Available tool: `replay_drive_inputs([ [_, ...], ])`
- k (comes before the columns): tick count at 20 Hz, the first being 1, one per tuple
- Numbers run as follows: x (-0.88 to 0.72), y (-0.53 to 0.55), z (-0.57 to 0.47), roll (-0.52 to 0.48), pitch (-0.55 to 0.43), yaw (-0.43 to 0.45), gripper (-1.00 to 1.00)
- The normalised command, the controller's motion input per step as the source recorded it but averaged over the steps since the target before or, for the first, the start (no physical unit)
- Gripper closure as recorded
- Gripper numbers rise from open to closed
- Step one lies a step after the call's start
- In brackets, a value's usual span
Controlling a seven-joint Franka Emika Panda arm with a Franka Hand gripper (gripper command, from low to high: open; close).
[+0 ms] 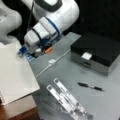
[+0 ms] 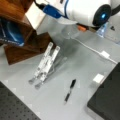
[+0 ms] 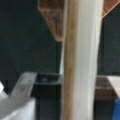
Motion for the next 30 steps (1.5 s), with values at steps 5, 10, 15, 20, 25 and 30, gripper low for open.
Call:
replay_drive_inputs([
  [5,0.0,0.26,0.11,0.134,0.04,0.258,1.0],
  [10,0.06,0.36,0.1,0.083,-0.003,0.23,1.0],
  [15,0.12,0.33,0.07,0.067,-0.009,0.112,1.0],
  [20,0.24,0.29,0.02,0.063,-0.03,-0.003,1.0],
  [25,0.36,0.28,-0.04,0.01,-0.048,-0.068,1.0],
  [30,0.39,0.26,-0.15,-0.047,-0.099,-0.108,1.0],
])
